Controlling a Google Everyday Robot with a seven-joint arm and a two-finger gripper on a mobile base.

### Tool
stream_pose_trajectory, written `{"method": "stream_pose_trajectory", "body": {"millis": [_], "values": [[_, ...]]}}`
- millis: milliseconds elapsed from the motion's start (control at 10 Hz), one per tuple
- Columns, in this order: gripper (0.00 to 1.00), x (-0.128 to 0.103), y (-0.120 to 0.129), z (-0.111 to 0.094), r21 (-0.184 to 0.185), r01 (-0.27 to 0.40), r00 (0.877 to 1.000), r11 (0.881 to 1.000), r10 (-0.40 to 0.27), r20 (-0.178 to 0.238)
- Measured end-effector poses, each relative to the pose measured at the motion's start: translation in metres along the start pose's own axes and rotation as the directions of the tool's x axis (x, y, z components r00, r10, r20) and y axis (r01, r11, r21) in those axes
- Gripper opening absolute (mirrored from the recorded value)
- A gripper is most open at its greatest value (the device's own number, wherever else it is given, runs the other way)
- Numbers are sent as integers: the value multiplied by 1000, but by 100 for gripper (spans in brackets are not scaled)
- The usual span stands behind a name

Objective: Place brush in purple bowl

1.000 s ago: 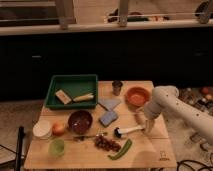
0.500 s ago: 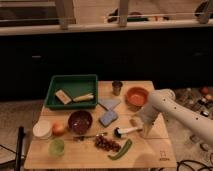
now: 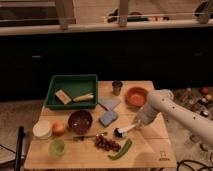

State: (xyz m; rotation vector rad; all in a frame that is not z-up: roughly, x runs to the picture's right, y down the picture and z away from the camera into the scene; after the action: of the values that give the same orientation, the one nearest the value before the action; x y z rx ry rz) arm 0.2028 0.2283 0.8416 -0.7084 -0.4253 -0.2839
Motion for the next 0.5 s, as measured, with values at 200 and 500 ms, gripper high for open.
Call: {"method": "stream_pose_trajectory", "body": {"millis": [200, 500], "values": [[0, 0, 1, 0, -4, 0, 1000, 1000, 0, 0], [0, 5, 4, -5, -2, -3, 1000, 1000, 3, -18]]}}
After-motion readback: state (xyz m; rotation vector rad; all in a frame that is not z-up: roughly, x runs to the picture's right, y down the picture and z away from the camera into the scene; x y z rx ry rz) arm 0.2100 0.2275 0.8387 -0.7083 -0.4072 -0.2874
